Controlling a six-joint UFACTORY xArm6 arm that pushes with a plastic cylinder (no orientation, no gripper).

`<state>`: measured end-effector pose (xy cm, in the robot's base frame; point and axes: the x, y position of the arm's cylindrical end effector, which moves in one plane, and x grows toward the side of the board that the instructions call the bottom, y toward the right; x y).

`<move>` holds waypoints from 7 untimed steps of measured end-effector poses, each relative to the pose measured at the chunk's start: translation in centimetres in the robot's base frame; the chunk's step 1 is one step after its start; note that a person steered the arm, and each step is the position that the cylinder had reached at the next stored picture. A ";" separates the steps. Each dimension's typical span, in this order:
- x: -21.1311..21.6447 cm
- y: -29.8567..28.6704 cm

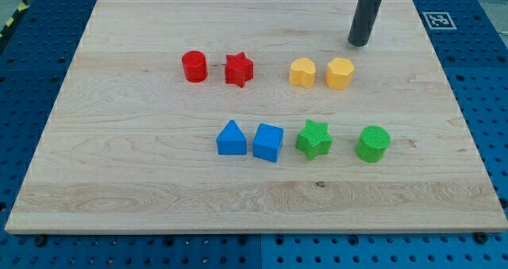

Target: Push the blue cube down a bit

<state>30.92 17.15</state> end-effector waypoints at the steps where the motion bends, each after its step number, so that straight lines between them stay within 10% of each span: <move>1: 0.0 0.0; 7: 13.5 2.3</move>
<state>44.43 19.48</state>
